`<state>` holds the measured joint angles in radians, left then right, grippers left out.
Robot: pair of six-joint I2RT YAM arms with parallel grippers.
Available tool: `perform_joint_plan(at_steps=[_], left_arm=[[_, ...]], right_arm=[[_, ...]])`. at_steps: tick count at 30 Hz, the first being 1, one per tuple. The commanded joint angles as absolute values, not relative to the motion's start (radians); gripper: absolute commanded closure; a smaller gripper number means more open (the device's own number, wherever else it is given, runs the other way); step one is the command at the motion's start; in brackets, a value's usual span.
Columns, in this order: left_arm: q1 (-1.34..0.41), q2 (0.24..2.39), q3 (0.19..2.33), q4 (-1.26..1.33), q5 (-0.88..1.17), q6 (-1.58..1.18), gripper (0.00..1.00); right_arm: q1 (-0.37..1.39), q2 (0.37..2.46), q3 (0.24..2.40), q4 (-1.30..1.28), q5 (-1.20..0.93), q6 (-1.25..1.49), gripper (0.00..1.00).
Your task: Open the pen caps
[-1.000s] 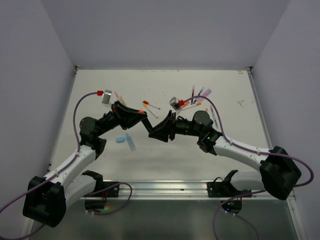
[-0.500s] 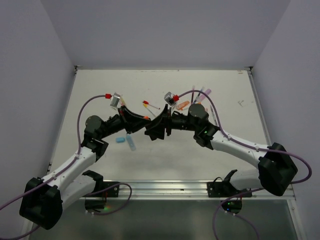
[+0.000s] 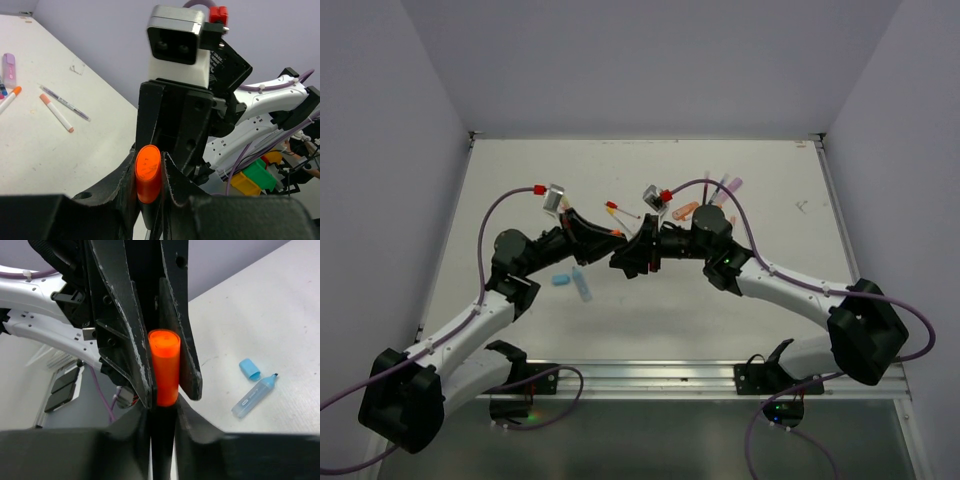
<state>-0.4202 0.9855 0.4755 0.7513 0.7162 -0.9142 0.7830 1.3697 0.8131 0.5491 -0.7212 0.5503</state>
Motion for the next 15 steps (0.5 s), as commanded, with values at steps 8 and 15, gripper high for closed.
perform_joint_plan(at_steps=[8, 15], left_arm=[[-0.407, 0.989, 0.531, 0.890, 0.664, -0.943, 1.00], [-0.396, 1.040, 0.627, 0.994, 0.585, -0.933, 1.00]], right_arm=[[0.784, 1.345, 0.737, 0.630, -0.793, 0.574, 1.00], [0.793, 1.318, 0.655, 0.618, -0.816, 0.571, 1.00]])
